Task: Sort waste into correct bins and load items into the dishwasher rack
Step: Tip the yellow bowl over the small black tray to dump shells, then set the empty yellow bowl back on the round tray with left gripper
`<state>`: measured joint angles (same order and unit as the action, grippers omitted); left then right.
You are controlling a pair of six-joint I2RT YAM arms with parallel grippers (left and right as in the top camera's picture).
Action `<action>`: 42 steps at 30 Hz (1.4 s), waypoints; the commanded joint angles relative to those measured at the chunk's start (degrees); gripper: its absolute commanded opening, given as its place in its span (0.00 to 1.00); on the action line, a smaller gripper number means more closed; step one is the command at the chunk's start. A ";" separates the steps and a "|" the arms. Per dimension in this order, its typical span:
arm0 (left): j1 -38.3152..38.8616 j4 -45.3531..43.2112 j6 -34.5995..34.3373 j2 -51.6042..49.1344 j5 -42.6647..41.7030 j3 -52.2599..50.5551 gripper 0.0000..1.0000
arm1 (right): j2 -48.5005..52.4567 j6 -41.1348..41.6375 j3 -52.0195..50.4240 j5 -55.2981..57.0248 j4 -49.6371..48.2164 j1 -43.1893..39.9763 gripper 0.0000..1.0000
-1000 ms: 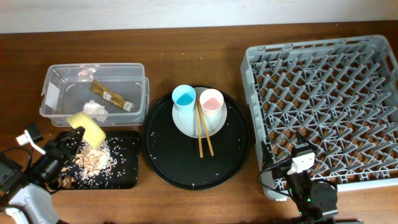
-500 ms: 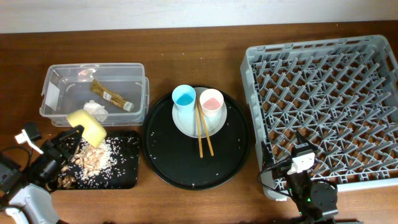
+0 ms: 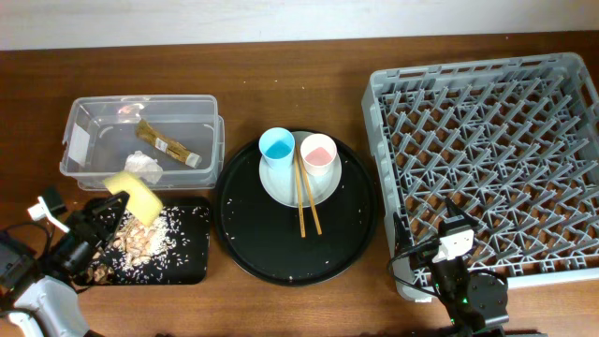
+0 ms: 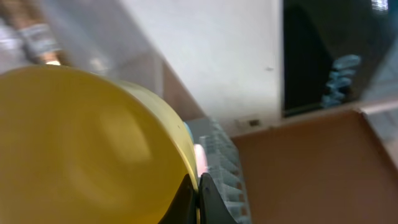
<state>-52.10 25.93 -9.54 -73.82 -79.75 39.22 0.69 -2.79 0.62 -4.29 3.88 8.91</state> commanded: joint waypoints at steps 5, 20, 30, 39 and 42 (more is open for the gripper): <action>8.92 0.22 -9.07 2.64 10.88 4.24 0.00 | -0.33 0.50 -0.31 0.28 0.26 -0.39 0.98; 74.27 9.60 -16.85 12.02 74.82 8.41 0.00 | -0.33 0.52 -0.31 0.28 0.26 -0.39 0.98; 85.13 5.81 -18.32 -6.29 75.93 8.39 0.00 | -0.33 0.52 -0.31 0.28 0.26 -0.39 0.98; 85.37 6.69 -18.29 -8.24 75.91 8.41 0.42 | -0.33 0.52 -0.31 0.26 0.26 -0.39 0.98; 85.33 6.67 -18.27 -8.17 75.95 9.40 0.44 | -0.33 0.52 -0.31 0.28 0.26 -0.39 0.98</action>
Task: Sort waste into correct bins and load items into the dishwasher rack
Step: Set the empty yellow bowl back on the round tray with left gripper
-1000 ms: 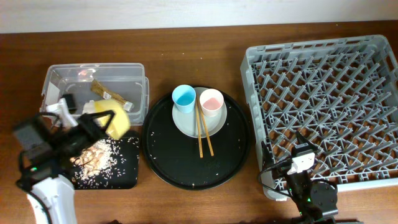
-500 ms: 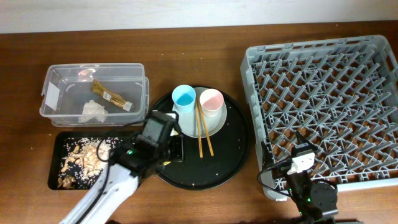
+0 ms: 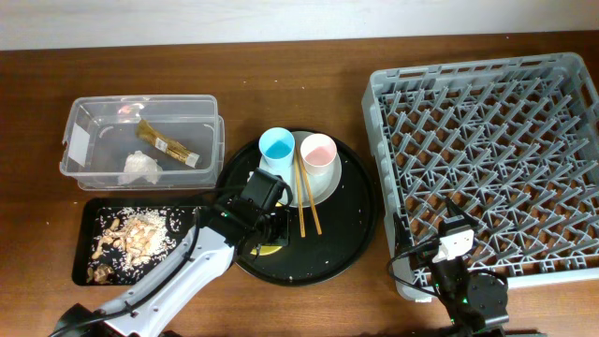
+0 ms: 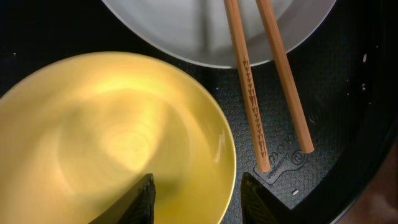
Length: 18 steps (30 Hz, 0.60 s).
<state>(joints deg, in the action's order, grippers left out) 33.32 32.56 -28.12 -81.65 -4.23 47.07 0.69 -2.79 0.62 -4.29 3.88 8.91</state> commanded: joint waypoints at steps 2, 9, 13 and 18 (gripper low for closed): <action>-0.09 0.07 0.33 -0.13 0.46 3.10 0.44 | -0.33 0.50 -0.31 0.28 0.26 -0.39 0.98; -0.20 0.92 0.74 3.48 5.14 11.76 0.45 | -0.33 0.52 -0.31 0.28 0.26 -0.39 0.99; -0.20 -6.71 0.70 3.23 15.41 11.80 0.47 | -0.33 0.50 -0.31 0.28 0.26 -0.39 0.98; -1.60 -11.52 0.55 3.23 17.97 11.80 0.47 | -0.33 0.50 -0.31 0.28 0.26 -0.39 0.98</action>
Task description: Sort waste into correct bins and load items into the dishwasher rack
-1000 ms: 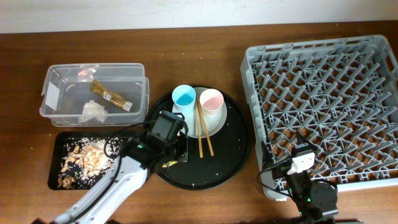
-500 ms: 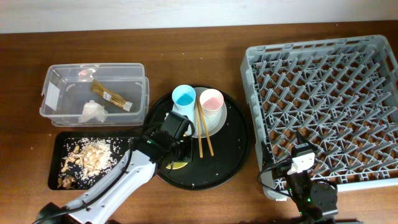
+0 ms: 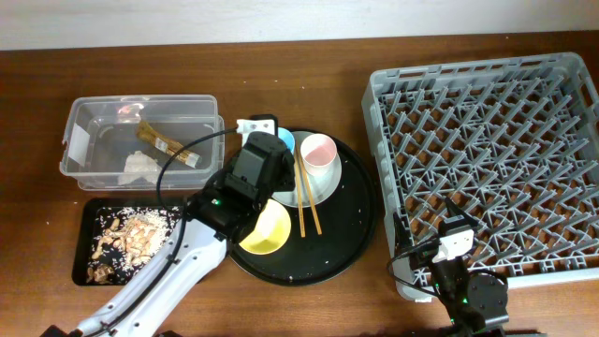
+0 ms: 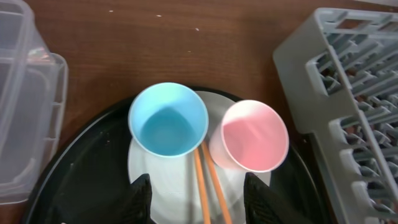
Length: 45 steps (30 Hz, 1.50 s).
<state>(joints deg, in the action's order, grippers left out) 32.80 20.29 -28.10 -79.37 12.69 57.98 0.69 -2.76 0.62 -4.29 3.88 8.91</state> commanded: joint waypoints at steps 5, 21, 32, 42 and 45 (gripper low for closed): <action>-1.36 5.90 0.52 0.96 1.05 0.90 0.48 | -0.33 0.48 -0.31 0.28 0.26 -0.39 0.98; -4.26 4.09 0.48 0.96 1.05 0.90 0.48 | -0.22 0.50 -0.31 0.28 0.26 -0.35 0.98; -15.39 3.08 2.89 4.76 -5.90 1.07 0.60 | -0.22 -2.75 -0.31 1.33 -2.80 -0.33 0.98; -32.11 12.70 2.89 19.12 -3.69 1.16 1.00 | 8.37 14.67 16.85 -14.71 7.30 -0.31 0.98; -32.13 16.92 2.89 19.12 -3.69 1.16 0.99 | 26.03 14.62 35.60 -16.31 19.54 -0.28 0.98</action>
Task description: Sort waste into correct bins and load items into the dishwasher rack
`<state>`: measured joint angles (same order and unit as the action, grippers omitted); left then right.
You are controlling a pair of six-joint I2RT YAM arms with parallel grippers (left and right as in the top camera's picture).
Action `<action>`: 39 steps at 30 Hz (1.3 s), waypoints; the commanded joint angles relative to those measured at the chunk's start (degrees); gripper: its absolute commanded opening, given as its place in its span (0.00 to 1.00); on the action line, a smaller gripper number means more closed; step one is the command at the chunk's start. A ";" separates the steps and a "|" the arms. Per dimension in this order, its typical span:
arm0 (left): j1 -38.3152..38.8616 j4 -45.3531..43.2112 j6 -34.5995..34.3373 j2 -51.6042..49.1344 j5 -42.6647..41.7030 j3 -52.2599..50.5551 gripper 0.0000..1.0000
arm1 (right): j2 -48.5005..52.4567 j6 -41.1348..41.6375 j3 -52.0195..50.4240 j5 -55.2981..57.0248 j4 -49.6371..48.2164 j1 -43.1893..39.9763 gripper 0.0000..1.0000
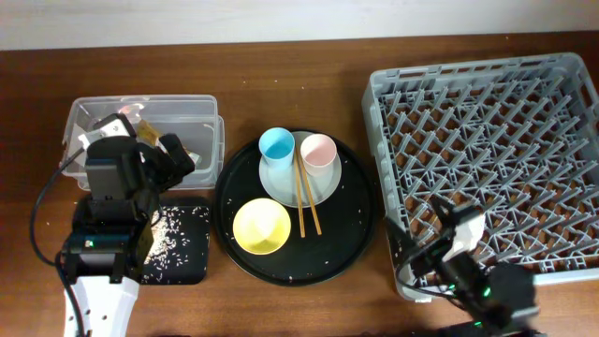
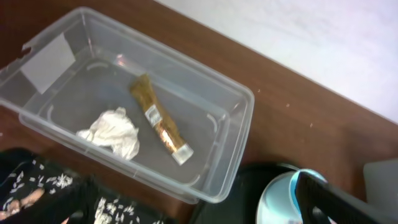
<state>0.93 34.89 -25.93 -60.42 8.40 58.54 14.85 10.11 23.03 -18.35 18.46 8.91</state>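
Note:
A yellow bowl [image 1: 261, 227] sits upright at the front of the round black tray [image 1: 351, 239]. Behind it a white plate [image 1: 323, 187] carries a blue cup [image 1: 276, 144], a pink cup [image 1: 318, 150] and two wooden chopsticks [image 1: 305, 198]. My left gripper [image 1: 171, 153] hovers open and empty between the clear bin [image 1: 211, 140] and the rectangular black food tray [image 1: 182, 248]. In the left wrist view one dark finger [image 2: 339, 202] crosses the blue cup [image 2: 280, 199]. My right gripper [image 1: 457, 239] is low at the grey rack's [image 1: 487, 140] front left corner; its jaws are not visible.
The clear bin [image 2: 236, 124] holds a brown wrapper [image 2: 158, 118] and a crumpled tissue [image 2: 115, 130]. Rice grains lie scattered on the food tray [image 2: 37, 190], and my left arm covers its left part in the overhead view. The rack takes up the table's right side.
My left gripper was over the cups on the round tray; it is now at the left, by the clear bin and food tray. The right arm has shifted slightly to the right.
First my left gripper held the yellow bowl tilted over the food tray. Then the bowl lay on the round tray with the open fingers around it. Then the gripper was above the cups with the bowl left behind. Now it is back at the left.

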 commanded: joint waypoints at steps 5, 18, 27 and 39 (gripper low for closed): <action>-0.26 8.33 0.72 0.17 0.59 0.59 0.99 | 48.46 1.81 50.51 -4.15 34.80 0.96 0.98; -0.26 8.55 0.72 0.17 0.59 0.59 0.99 | 78.64 1.90 61.55 18.47 29.68 24.44 0.43; -0.26 8.55 0.72 0.17 0.59 0.59 0.99 | 91.86 -6.99 61.53 21.88 21.88 26.71 0.41; -0.26 8.55 0.72 0.17 0.59 0.59 0.99 | 96.19 -9.73 61.51 23.61 18.60 26.71 0.19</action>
<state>0.93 43.53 -25.96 -60.55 8.40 58.72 109.95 0.78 83.70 3.05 37.01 35.27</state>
